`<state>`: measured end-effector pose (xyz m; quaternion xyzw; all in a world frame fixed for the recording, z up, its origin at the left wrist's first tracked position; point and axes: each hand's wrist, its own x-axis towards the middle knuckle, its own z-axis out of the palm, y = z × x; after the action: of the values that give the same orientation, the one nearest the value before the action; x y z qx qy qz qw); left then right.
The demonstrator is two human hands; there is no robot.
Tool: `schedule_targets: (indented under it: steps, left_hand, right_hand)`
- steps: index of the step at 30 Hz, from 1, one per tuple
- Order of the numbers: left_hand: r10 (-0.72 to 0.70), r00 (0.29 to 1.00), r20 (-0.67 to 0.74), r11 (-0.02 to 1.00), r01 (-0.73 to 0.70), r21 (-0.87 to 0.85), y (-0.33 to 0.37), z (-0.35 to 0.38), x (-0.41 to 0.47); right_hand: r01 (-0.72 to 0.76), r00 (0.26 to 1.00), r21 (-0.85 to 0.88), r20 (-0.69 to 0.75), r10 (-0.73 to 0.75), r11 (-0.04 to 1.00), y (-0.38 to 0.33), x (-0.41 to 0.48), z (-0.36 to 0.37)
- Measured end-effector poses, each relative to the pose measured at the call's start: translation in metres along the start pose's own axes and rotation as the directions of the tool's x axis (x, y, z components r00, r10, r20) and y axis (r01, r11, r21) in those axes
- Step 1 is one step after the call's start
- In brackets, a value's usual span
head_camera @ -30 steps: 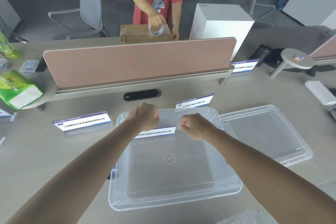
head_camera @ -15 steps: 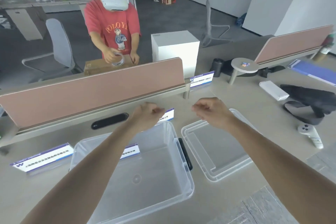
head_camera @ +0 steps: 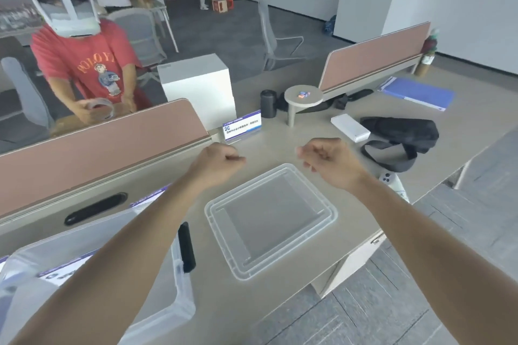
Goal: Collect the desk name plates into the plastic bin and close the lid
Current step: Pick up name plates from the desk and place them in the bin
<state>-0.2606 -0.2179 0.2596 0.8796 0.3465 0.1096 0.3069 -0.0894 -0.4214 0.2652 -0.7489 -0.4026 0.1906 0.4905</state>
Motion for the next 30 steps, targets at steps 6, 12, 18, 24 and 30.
schedule_targets:
  steps: [6,12,18,24,30]
  left_hand:
    - [0.035,0.999,0.032,0.999,-0.035,-0.002,0.021,0.016,0.044]
    - [0.035,0.999,0.016,0.997,-0.034,-0.069,0.007,0.026,0.09]
    - [-0.015,0.999,0.036,0.981,0.021,-0.193,-0.014,0.022,0.125]
    - [-0.153,0.988,0.014,0.955,0.152,-0.253,-0.037,0.023,0.162]
    - [-0.33,0.944,0.006,0.929,0.326,-0.176,-0.047,0.043,0.22]
  right_hand:
    - [-0.035,0.998,-0.03,-0.059,0.033,0.999,0.026,0.005,-0.027]
    - [-0.148,0.989,-0.097,-0.041,0.145,0.984,0.031,0.046,-0.03]
    - [-0.152,0.987,-0.231,0.011,0.159,0.961,0.022,0.102,-0.017]
    - [-0.095,0.985,-0.311,0.111,0.135,0.946,0.039,0.173,-0.003]
    - [0.008,0.977,-0.334,0.204,0.064,0.943,0.074,0.274,0.0]
